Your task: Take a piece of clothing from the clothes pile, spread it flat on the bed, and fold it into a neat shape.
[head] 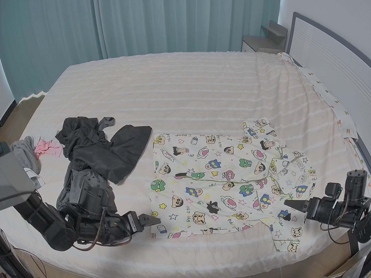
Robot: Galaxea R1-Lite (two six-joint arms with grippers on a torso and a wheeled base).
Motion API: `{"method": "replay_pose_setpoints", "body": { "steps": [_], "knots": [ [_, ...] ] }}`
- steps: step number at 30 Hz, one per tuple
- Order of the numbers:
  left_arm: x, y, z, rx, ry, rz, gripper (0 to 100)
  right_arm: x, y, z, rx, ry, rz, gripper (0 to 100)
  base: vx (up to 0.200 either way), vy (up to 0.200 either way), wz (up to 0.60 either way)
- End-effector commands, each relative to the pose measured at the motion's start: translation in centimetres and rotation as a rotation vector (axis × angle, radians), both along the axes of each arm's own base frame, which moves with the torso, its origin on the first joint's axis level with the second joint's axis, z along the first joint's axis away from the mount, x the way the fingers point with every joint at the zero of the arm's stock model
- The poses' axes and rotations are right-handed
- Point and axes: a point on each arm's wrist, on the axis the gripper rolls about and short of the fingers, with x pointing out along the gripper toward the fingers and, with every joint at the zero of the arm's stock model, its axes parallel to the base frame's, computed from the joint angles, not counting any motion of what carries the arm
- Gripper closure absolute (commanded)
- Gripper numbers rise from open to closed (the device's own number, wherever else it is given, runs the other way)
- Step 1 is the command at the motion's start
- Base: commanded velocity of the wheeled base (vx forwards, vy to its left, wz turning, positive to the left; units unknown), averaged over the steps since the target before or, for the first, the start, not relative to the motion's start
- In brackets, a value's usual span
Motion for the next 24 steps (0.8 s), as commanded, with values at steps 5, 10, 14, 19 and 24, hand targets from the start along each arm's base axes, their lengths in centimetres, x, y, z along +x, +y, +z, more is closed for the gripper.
{"method": "replay_pose_setpoints", "body": {
  "steps": [5, 10, 14, 19, 24],
  "knots": [
    [1.9, -5.3, -6.3, 0.204, 0.046, 0.100, 0, -0.8, -2.0, 0.3, 0.006, -0.069, -0.092, 0, 0.000, 0.000, 0.00],
    [3.4, -6.4, -6.9, 0.198, 0.024, 0.124, 0, -0.7, -3.6, 0.7, -0.005, -0.121, -0.169, 0, 0.000, 0.000, 0.00],
    [4.4, -7.0, -7.3, 0.210, -0.004, 0.145, 0, -0.7, -3.7, 0.8, -0.006, -0.128, -0.171, 0, 0.000, 0.000, 0.00],
    [5.0, -7.8, -8.0, 0.252, -0.035, 0.160, 0, -0.7, -3.6, 0.8, -0.007, -0.133, -0.171, 0, 0.000, 0.000, 0.00],
    [5.4, -8.1, -8.6, 0.301, -0.064, 0.148, 0, -0.8, -3.6, 0.8, -0.007, -0.130, -0.171, 0, 0.000, 0.000, 0.00]
  ]
}}
